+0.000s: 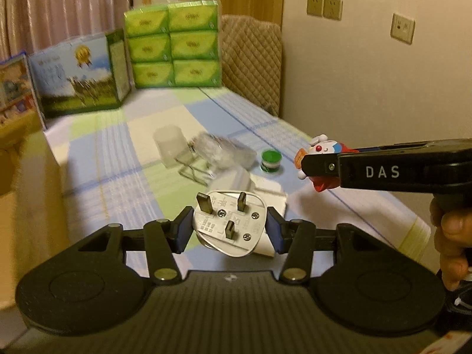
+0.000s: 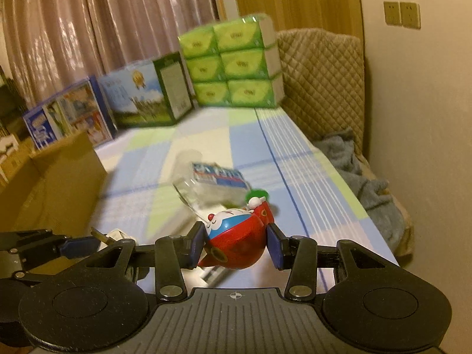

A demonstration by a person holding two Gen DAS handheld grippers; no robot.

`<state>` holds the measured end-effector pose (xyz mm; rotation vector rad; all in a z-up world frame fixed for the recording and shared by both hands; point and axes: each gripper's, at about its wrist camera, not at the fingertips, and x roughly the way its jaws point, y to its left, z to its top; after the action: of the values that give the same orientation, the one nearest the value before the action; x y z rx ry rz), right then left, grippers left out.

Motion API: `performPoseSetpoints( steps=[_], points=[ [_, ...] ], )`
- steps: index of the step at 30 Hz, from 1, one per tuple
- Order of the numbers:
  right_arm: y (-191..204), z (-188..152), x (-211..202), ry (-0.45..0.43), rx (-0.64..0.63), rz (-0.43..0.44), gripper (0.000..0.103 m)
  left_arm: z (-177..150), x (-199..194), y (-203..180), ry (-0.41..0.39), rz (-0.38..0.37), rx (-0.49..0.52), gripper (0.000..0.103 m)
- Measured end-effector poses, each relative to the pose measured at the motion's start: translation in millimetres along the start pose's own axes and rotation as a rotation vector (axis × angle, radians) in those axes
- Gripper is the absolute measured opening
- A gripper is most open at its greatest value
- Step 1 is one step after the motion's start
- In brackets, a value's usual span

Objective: Organize rigid objects
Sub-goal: 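Lift the plug with the left tool while the right tool carries the figure to the cardboard box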

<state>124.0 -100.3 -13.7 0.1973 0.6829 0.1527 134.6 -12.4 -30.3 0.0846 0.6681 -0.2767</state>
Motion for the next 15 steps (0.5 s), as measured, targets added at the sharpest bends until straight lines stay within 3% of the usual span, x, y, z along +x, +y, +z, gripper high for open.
performPoseSetpoints(
  steps=[7, 15],
  points=[
    [44.4, 24.5, -31.8, -0.061, -0.056, 0.154, 0.042, 10.9, -57.7, 36.5, -0.044, 0.084, -0.024, 0.047],
    [138.2, 43.0, -33.0, -0.051, -0.162, 0.399, 0.042, 5.0, -128.5, 119.9, -0.047, 0.281, -0.059, 0.047]
  ],
)
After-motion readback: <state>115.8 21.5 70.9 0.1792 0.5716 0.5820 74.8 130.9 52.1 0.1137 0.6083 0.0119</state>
